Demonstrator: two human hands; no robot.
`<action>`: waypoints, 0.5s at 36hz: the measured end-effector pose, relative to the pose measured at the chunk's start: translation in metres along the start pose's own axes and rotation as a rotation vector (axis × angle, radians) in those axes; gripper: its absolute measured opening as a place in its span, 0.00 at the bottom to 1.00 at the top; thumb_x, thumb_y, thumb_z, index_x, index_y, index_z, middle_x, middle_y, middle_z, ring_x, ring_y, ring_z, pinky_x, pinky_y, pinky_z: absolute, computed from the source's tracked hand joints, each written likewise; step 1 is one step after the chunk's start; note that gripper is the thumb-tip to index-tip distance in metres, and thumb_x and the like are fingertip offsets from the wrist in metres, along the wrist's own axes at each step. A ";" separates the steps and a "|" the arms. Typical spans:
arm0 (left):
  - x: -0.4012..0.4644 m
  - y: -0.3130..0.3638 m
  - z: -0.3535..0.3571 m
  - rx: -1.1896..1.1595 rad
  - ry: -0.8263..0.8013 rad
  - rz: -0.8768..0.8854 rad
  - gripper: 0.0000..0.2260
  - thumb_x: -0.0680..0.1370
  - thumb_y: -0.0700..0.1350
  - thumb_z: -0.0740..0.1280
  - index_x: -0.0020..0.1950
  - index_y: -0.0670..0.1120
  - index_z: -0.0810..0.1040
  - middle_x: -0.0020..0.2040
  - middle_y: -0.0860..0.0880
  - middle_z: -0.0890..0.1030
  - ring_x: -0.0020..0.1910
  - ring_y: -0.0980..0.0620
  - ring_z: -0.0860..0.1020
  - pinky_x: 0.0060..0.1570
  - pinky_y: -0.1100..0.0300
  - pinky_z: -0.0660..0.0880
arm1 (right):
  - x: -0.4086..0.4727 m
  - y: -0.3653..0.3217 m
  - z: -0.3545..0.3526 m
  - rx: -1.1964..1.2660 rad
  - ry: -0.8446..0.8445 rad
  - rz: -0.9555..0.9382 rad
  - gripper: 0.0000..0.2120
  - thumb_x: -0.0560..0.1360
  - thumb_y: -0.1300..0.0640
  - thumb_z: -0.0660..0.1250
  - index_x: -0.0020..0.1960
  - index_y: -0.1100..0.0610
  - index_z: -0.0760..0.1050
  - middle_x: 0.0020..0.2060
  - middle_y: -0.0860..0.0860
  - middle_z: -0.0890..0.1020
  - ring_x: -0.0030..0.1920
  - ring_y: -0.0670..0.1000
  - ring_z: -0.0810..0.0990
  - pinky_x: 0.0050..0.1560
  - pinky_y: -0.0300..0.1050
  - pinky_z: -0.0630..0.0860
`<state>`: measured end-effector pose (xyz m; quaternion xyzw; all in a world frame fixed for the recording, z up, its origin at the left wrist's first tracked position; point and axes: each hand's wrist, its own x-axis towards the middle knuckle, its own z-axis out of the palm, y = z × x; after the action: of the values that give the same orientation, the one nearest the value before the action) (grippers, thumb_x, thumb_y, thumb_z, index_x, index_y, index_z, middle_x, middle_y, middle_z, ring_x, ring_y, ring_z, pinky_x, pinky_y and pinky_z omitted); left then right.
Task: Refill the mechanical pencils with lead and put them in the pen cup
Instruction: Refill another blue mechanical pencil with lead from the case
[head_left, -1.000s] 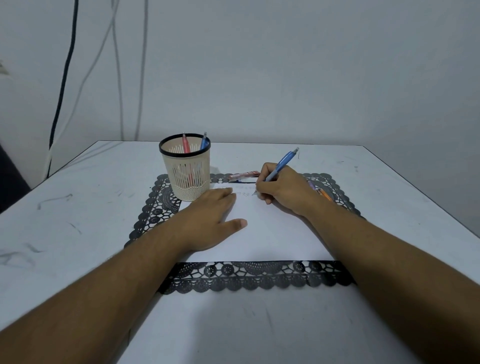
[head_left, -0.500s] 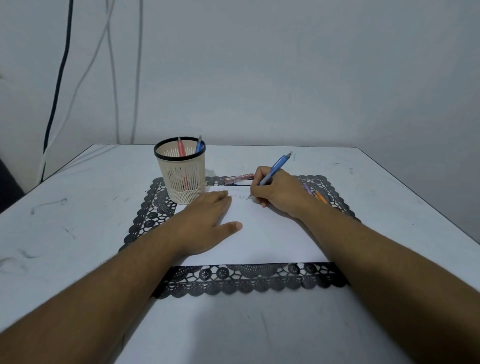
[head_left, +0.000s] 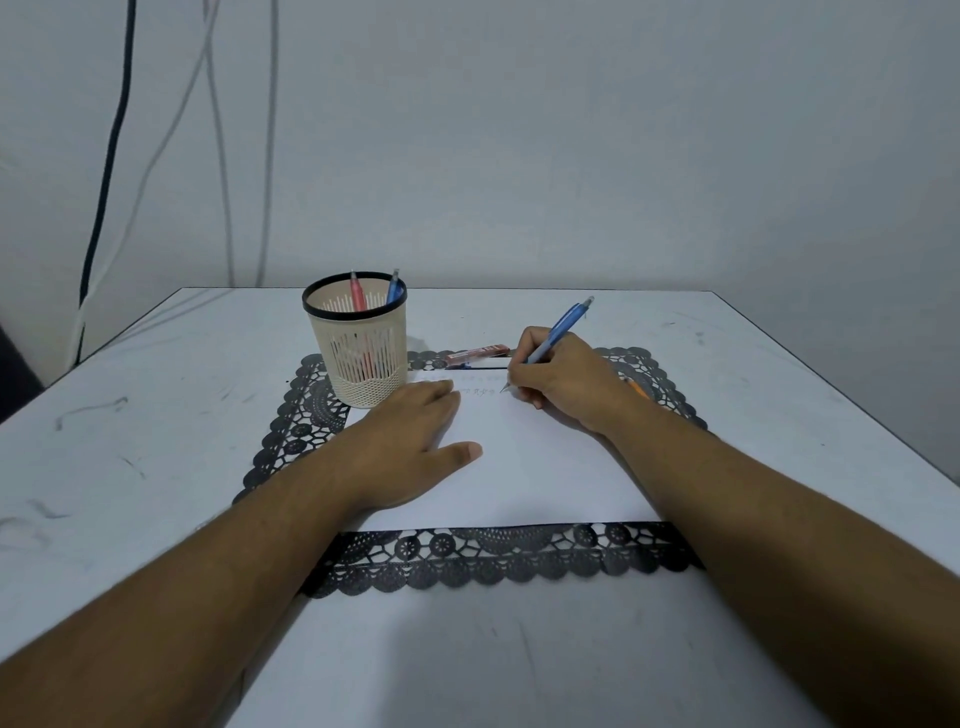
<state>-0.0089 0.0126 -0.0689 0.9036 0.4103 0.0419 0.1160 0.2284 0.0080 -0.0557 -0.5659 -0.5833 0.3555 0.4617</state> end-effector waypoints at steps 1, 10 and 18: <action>0.000 0.000 0.000 0.000 0.001 0.000 0.36 0.83 0.64 0.57 0.84 0.46 0.54 0.85 0.50 0.51 0.82 0.51 0.48 0.79 0.55 0.49 | 0.000 0.000 0.000 -0.005 -0.001 0.001 0.07 0.76 0.69 0.69 0.42 0.62 0.74 0.33 0.60 0.80 0.32 0.53 0.77 0.31 0.44 0.74; 0.000 -0.001 0.001 -0.015 0.006 -0.005 0.36 0.83 0.64 0.57 0.84 0.47 0.53 0.85 0.52 0.50 0.82 0.53 0.48 0.80 0.55 0.48 | 0.000 -0.002 0.001 -0.086 0.017 0.002 0.05 0.77 0.67 0.69 0.43 0.62 0.75 0.37 0.65 0.82 0.31 0.48 0.79 0.33 0.43 0.76; 0.000 -0.001 0.002 -0.018 0.011 -0.002 0.36 0.83 0.64 0.57 0.84 0.47 0.54 0.84 0.51 0.51 0.82 0.53 0.48 0.80 0.55 0.49 | -0.003 -0.004 0.000 -0.125 0.018 0.019 0.08 0.76 0.67 0.69 0.42 0.59 0.74 0.34 0.59 0.80 0.29 0.46 0.79 0.30 0.38 0.74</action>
<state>-0.0094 0.0130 -0.0711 0.9019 0.4115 0.0502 0.1218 0.2268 0.0043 -0.0521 -0.6021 -0.5949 0.3176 0.4274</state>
